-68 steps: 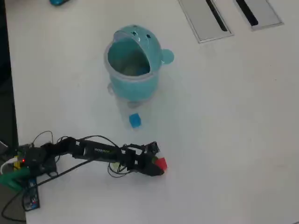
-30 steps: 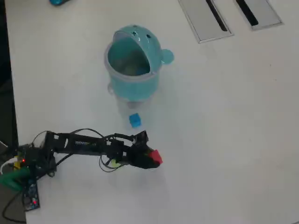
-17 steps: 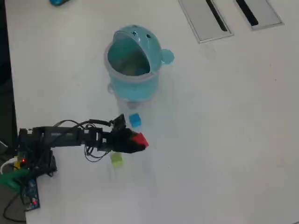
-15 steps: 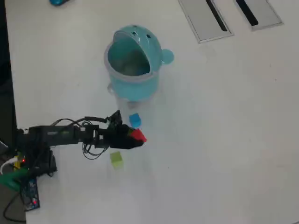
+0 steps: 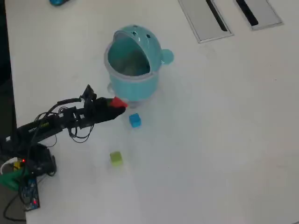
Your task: Grasp RGB lego blocks and put them in the bin one by one.
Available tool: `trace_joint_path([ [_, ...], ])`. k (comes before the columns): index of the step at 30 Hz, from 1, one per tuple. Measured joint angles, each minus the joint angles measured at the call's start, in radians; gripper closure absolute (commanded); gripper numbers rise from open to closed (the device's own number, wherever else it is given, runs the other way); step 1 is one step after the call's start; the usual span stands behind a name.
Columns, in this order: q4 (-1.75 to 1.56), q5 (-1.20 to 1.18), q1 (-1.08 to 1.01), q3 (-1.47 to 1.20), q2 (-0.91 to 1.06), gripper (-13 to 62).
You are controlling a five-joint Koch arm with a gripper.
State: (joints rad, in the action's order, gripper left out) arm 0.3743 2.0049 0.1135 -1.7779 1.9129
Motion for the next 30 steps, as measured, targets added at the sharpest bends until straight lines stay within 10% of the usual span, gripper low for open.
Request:
trace_joint_path([
  [30,-0.084,-0.032,0.416,0.716,-0.661,55.7],
])
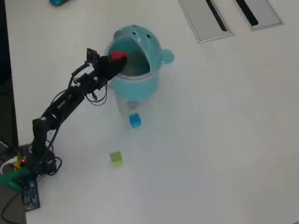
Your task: Grasp RGB lego blocks and put them in the bin one by one.
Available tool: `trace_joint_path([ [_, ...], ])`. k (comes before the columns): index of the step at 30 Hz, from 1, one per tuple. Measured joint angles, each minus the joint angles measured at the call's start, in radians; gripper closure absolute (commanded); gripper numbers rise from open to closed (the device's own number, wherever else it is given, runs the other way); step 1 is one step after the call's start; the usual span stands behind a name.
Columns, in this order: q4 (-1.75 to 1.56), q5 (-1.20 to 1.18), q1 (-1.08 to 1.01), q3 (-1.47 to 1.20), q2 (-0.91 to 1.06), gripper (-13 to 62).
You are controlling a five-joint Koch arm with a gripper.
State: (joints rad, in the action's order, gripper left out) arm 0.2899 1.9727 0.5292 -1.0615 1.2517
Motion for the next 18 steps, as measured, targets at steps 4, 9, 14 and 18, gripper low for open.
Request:
trace_joint_path([
  [4,0.000,-0.002,0.011,0.014,-0.051,37.8],
  [9,0.009,-0.017,0.015,0.104,-0.054,12.6],
  [14,0.035,-0.043,0.026,0.103,-0.054,13.6],
  [18,0.133,-0.044,0.021,0.103,-0.052,13.8],
])
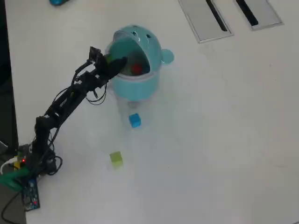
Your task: Grasp RGB lego blocks and put them in the bin one by one.
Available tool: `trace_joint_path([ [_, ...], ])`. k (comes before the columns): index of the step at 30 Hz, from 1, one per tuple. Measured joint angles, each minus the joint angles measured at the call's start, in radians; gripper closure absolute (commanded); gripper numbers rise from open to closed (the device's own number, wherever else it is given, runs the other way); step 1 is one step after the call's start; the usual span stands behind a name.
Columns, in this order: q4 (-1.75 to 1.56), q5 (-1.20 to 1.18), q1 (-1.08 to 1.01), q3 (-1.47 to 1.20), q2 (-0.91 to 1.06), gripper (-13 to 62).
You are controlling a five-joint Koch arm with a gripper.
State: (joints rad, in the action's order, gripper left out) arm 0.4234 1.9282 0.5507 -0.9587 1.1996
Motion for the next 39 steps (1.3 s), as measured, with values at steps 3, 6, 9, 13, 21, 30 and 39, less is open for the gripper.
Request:
trace_joint_path([
  [3,0.072,0.000,-0.012,0.000,0.015,14.5],
  [6,0.255,-0.002,-0.025,0.002,0.063,14.3],
  [9,0.417,-0.025,-0.052,0.000,0.127,14.8],
  [13,0.494,-0.057,-0.083,-0.008,0.230,14.7],
  [21,0.497,-0.058,-0.129,-0.212,0.446,14.9],
  [30,0.087,0.077,-0.236,-0.795,0.730,14.9],
  [39,-0.397,0.167,-0.399,-1.045,0.790,15.6],
])
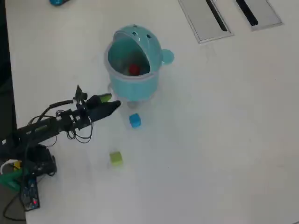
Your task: Grasp RGB lego blocks and put them in the bin one by one.
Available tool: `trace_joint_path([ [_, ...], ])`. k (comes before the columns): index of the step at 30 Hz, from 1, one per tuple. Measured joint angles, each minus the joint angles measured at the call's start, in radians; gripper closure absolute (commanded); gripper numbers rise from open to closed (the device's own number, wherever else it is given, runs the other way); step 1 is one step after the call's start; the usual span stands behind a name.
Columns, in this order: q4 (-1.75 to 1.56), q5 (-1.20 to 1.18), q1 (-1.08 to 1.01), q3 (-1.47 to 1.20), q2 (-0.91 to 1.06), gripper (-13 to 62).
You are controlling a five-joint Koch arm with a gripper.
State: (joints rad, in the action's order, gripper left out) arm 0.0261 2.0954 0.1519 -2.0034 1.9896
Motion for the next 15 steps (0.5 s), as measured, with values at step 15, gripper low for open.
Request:
trace_joint_path([
  [15,0.364,0.021,-0.193,-0.014,0.055,16.4],
])
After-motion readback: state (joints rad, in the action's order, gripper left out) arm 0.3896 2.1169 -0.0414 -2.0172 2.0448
